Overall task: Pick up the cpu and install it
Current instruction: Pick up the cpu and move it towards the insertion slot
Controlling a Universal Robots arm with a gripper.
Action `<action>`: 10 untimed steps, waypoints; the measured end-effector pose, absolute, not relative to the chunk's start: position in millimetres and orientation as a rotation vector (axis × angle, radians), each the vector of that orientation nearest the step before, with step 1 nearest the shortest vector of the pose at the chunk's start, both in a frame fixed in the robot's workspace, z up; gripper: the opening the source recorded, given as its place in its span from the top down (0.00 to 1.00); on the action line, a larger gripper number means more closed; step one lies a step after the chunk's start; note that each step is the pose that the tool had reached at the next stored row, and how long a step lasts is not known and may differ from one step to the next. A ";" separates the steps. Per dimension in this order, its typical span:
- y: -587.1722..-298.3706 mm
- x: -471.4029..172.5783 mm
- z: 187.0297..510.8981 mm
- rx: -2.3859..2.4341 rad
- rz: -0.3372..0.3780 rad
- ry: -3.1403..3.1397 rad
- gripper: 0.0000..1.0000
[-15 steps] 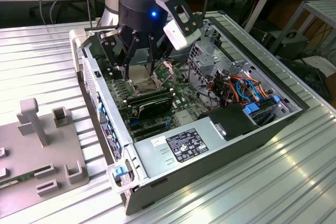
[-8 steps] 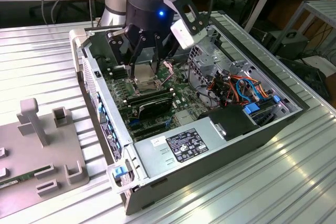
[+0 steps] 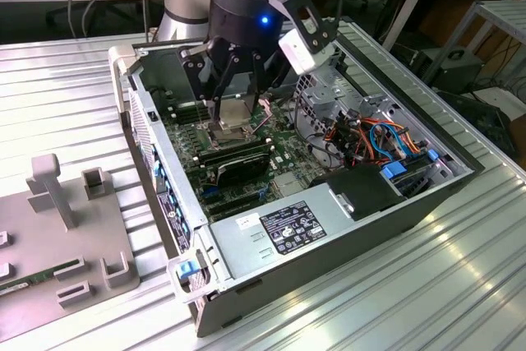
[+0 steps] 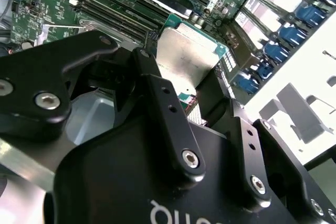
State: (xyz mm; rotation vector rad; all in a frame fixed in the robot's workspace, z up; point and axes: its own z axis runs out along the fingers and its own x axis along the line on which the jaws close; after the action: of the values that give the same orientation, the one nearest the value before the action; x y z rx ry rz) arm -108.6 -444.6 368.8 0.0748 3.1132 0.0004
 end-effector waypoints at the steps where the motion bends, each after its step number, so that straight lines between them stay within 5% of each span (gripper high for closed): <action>1: -444.6 -106.7 368.8 0.075 0.000 3.113 0.45; 10: -444.6 -97.9 368.8 0.075 0.000 3.113 0.45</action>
State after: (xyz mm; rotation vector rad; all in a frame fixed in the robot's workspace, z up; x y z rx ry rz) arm -97.9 -444.6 368.8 0.0746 3.1132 0.0004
